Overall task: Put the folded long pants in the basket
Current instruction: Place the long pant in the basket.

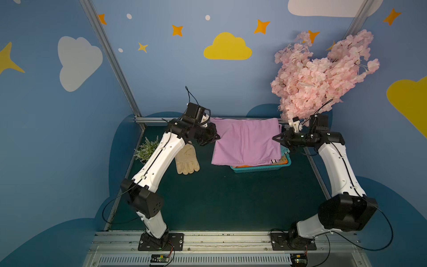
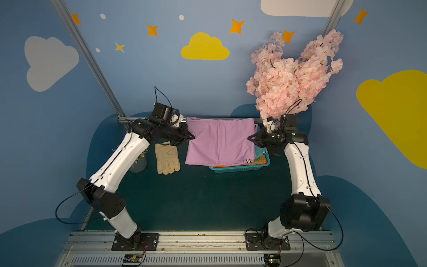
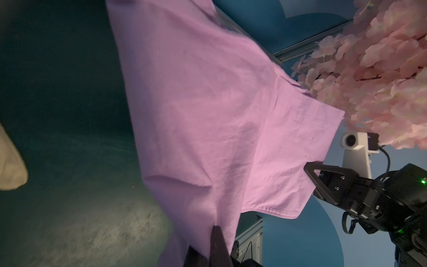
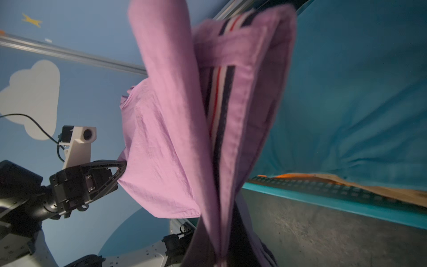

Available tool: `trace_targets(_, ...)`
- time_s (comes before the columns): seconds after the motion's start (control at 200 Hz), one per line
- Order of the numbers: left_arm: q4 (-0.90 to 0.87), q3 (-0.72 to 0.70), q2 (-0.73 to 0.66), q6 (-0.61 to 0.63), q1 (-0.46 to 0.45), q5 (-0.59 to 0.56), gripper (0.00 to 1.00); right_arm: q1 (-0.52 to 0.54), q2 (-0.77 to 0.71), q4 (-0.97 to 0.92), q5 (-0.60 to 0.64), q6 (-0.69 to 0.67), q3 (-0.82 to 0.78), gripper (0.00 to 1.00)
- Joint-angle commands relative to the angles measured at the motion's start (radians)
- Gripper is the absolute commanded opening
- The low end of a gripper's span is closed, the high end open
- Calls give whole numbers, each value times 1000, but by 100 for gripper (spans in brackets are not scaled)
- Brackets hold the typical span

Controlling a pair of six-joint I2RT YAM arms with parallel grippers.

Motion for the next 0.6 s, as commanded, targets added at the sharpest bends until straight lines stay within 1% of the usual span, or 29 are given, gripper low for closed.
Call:
trace_targets(0.0,-91,193,154,9,-10,44,3,-67,89,-4,-36,26,105,0)
trace_targets(0.06,-135,332,253,5,-21,53,3,-103,144,-9,-67,32,156,0)
trace_targets(0.16,-202,542,398,-17,-32,79,3,-146,249,-96,-85,22,280,0)
trace_targets(0.23,-229,633,467,-37,-36,95,3,-165,305,-138,-89,19,347,0)
trace_targets(0.37,-231,643,517,-68,-42,118,3,-194,370,-181,-89,13,414,0)
trace_targets(0.596,-229,589,550,-43,-45,103,3,-194,454,-204,-56,4,451,0)
